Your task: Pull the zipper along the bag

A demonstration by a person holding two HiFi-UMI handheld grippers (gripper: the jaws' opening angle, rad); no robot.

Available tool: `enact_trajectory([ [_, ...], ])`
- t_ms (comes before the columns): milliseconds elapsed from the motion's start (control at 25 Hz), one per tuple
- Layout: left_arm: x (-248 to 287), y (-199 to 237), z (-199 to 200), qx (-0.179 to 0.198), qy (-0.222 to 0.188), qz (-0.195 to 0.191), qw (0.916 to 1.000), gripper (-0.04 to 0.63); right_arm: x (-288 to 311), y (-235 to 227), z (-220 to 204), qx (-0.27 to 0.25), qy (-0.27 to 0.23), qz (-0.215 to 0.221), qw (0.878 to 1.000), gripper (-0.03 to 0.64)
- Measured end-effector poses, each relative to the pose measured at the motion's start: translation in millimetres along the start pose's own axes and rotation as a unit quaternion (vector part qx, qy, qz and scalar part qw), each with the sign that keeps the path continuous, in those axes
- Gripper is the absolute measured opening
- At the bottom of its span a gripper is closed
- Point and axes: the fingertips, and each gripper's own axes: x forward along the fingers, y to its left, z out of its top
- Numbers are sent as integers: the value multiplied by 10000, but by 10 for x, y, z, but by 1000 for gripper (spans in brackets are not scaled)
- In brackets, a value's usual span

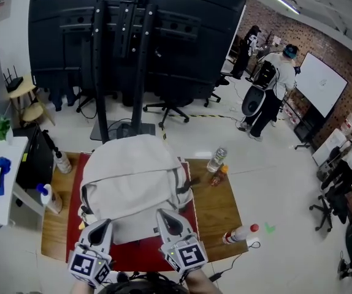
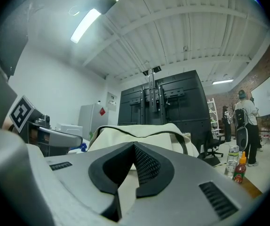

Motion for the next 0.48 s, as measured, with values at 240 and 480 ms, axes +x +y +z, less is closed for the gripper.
enact_trajectory([
  [240,31,11,20,19,-9,-16,10000,29,24,54,-45,-94,44,55,9999,18],
  [480,32,16,-6,26,-23,-19,10000,28,34,42,-108,-75,126,21,9999,18],
])
